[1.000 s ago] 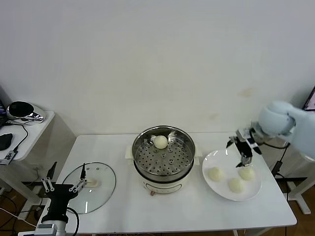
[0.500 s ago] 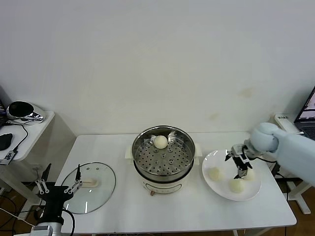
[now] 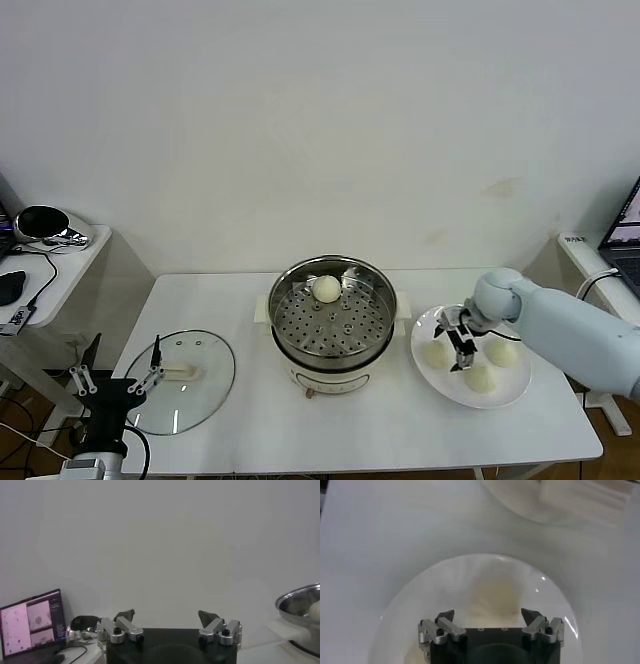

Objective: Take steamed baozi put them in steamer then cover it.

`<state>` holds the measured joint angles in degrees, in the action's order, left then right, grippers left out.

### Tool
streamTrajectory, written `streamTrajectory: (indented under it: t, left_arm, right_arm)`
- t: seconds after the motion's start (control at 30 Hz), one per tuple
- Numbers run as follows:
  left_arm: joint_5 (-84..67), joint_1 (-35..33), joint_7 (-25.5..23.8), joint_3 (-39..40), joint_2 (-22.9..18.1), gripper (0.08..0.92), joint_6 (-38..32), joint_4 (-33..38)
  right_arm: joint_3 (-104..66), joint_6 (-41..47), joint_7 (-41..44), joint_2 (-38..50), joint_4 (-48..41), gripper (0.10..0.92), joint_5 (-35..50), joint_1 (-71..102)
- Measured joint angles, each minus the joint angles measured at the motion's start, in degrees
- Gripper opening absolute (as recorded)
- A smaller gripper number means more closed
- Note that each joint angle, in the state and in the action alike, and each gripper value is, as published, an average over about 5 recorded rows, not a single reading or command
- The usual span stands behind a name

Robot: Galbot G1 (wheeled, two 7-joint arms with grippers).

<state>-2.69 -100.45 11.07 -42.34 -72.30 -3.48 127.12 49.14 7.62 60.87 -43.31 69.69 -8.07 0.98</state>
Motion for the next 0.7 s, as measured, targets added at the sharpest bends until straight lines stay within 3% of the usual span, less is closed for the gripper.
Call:
streamTrajectory:
  t: [0.27, 0.57, 0.7]
  left_arm:
    - [0.01, 0.12, -0.01, 0.11, -0.14, 0.823, 0.00, -0.25]
    - [0.01, 0.01, -0.01, 0.11, -0.19, 0.823, 0.00, -0.08]
    - [0.00, -0.03, -0.02, 0.10, -0.19, 0.823, 0.00, -0.04]
  right_arm:
    - [-1.40, 0.47, 0.12, -2.39, -2.75, 0.800, -1.33, 1.29]
    - [-2.48, 0.73, 0.67, -3.23, -3.76, 0.636, -2.00, 1.92]
    - [-2.28, 0.99, 1.12, -2.84, -3.35, 0.607, -1.72, 1.50]
